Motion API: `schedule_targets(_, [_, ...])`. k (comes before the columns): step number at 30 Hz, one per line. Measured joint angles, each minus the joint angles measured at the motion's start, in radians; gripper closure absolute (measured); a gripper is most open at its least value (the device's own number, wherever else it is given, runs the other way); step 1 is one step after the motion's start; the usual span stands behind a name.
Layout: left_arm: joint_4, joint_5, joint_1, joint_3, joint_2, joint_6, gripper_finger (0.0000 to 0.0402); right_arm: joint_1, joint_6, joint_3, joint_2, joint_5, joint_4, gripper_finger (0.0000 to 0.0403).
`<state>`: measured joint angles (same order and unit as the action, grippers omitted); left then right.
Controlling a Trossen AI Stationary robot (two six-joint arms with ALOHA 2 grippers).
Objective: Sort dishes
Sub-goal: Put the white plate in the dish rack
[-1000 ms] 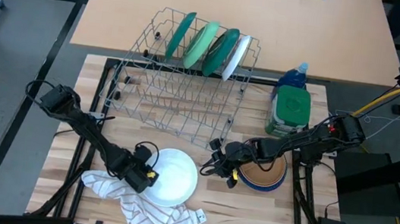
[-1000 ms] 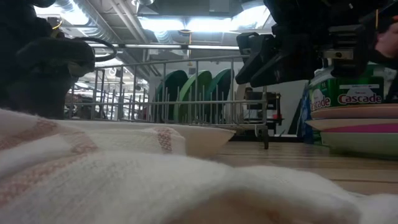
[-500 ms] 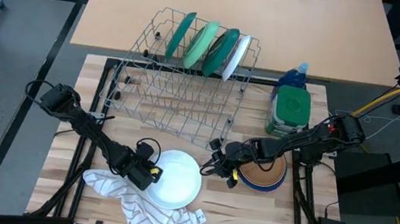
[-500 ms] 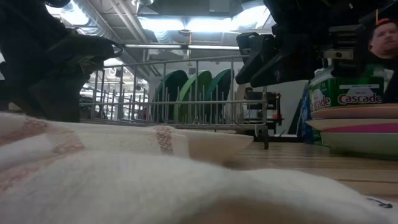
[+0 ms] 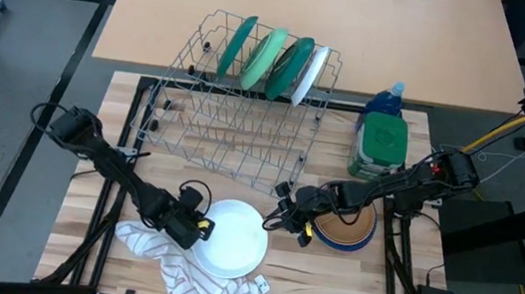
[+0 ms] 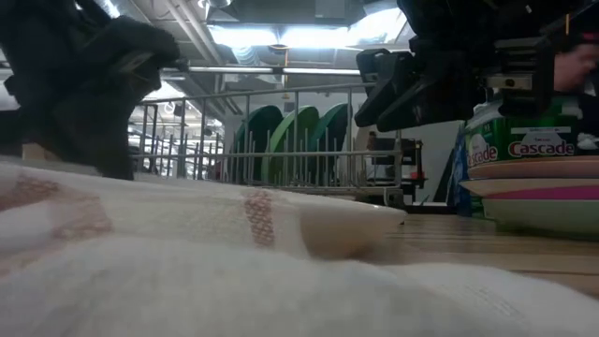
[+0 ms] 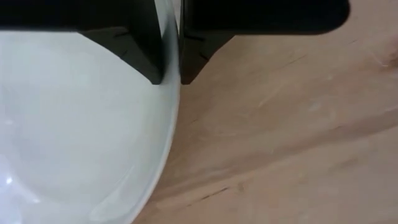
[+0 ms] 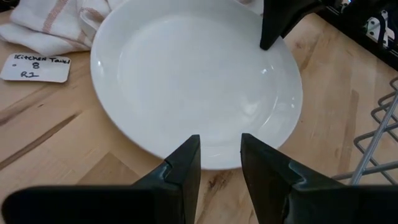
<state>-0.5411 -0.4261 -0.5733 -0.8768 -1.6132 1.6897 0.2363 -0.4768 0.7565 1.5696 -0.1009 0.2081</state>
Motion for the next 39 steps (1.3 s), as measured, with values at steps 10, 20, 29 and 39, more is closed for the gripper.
schedule_targets(10, [0.002,-0.082,0.000,0.000,0.079,-0.086,0.0399,0.000,0.001,-0.001,0.000,0.003,0.005,0.0286])
schedule_targets(20, [0.004,-0.096,0.000,0.000,0.100,-0.146,0.0401,0.000,0.001,-0.001,0.000,0.003,0.010,0.0286])
schedule_targets(29, [-0.005,-0.106,-0.001,-0.016,0.162,-0.269,0.0401,0.000,0.001,-0.001,-0.003,0.004,0.064,0.0286])
schedule_targets(39, [-0.013,-0.135,-0.001,-0.035,0.239,-0.420,0.0401,0.000,0.048,0.025,-0.003,0.070,0.087,0.0286])
